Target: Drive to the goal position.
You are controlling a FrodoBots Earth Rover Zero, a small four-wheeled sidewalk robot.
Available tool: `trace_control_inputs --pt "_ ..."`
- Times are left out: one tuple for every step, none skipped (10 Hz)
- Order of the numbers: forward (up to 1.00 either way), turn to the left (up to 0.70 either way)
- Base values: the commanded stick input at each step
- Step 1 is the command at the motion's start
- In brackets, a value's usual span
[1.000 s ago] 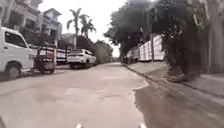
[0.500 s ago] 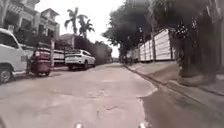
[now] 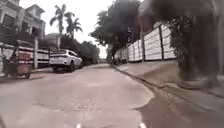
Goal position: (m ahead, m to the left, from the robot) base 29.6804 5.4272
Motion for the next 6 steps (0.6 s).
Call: trace_control_inputs --pt "0.85 0.00" --pt "0.85 0.00" --pt "0.85 0.00" --pt "0.85 0.00" --pt "0.85 0.00" --pt "0.85 0.00"
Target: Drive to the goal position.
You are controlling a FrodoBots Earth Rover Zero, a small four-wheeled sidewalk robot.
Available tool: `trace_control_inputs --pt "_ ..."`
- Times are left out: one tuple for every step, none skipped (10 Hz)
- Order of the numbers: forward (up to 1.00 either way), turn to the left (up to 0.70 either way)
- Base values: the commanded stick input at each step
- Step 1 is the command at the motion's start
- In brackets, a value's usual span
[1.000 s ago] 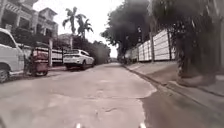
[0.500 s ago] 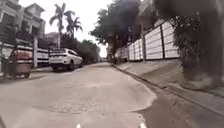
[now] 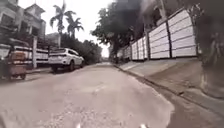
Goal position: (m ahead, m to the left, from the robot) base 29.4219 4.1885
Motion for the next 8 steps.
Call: trace_control_inputs --pt "0.85 0.00" --pt "0.85 0.00" --pt "0.85 -0.12" --pt "0.85 -0.27" --pt "0.85 -0.34" --pt "0.85 -0.34" --pt "0.85 -0.32" --pt "0.85 -0.16"
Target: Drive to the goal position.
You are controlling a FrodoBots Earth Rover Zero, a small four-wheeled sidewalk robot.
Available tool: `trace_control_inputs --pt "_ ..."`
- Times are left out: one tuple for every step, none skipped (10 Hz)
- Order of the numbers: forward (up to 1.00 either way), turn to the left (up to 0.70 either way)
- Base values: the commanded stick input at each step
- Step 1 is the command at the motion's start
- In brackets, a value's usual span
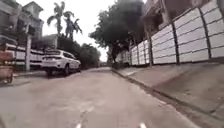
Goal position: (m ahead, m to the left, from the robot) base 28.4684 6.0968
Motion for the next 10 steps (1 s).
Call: trace_control_inputs --pt "0.85 0.00" --pt "0.85 0.00" --pt "0.85 0.00" --pt "0.85 0.00" --pt "0.85 0.00" --pt "0.85 0.00" --pt "0.85 0.00" --pt "0.85 0.00" --pt "0.85 0.00" --pt "0.85 0.00"
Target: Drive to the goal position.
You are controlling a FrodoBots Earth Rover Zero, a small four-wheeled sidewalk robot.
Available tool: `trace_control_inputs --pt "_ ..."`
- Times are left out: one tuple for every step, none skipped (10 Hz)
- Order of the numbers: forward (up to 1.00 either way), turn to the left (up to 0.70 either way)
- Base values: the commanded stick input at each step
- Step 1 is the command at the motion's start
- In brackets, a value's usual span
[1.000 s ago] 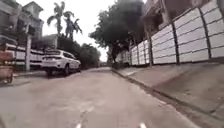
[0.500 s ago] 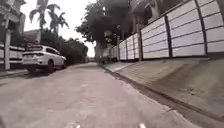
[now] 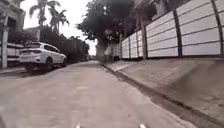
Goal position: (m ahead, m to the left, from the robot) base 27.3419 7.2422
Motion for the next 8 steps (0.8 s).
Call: trace_control_inputs --pt "0.85 0.00" --pt "0.85 0.00" --pt "0.85 0.00" --pt "0.85 0.00" --pt "0.85 0.00" --pt "0.85 0.00" --pt "0.85 0.00" --pt "0.85 0.00"
